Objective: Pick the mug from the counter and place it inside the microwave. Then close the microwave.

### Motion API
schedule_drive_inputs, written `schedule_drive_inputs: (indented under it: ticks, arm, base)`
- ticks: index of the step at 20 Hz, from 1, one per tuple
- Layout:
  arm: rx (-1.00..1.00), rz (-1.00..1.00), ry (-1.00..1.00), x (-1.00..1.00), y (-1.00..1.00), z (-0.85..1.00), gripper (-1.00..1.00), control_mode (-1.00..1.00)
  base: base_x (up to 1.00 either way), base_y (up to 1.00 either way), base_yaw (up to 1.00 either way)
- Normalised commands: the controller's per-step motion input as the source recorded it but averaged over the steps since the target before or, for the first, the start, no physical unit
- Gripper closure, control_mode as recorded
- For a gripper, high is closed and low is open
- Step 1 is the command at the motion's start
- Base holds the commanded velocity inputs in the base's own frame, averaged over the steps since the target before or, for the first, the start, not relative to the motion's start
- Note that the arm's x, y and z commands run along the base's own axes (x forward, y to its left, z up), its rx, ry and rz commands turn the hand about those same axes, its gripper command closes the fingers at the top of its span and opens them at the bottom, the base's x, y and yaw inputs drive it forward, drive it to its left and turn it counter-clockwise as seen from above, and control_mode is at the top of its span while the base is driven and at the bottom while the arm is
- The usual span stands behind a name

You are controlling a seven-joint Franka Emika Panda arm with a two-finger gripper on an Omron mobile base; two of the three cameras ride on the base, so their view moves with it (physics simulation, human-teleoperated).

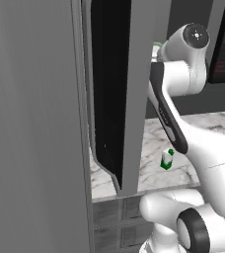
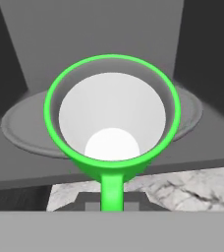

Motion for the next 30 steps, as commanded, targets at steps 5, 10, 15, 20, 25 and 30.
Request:
schedule_drive_inputs:
  ticks: [5, 10, 15, 20, 25, 30]
  arm:
    - [0.00, 0.00, 0.03, 0.53, 0.00, 0.00, 1.00, -1.00]
    - [0.00, 0.00, 0.00, 0.50, 0.00, 0.00, 1.00, -1.00]
    - [0.00, 0.00, 0.00, 0.42, 0.00, 0.00, 1.00, -1.00]
    - [0.00, 0.00, 0.00, 0.44, 0.00, 0.00, 1.00, -1.00]
    - [0.00, 0.01, 0.03, 0.53, 0.00, 0.00, 1.00, -1.00]
    - [0.00, 0.09, 0.05, 0.29, 0.00, 0.00, 1.00, -1.00]
  base:
    - [0.00, 0.00, 0.00]
    - [0.00, 0.00, 0.00]
    - [0.00, 0.00, 0.00]
    - [0.00, 0.00, 0.00]
    - [0.00, 0.00, 0.00]
    - [0.00, 0.00, 0.00]
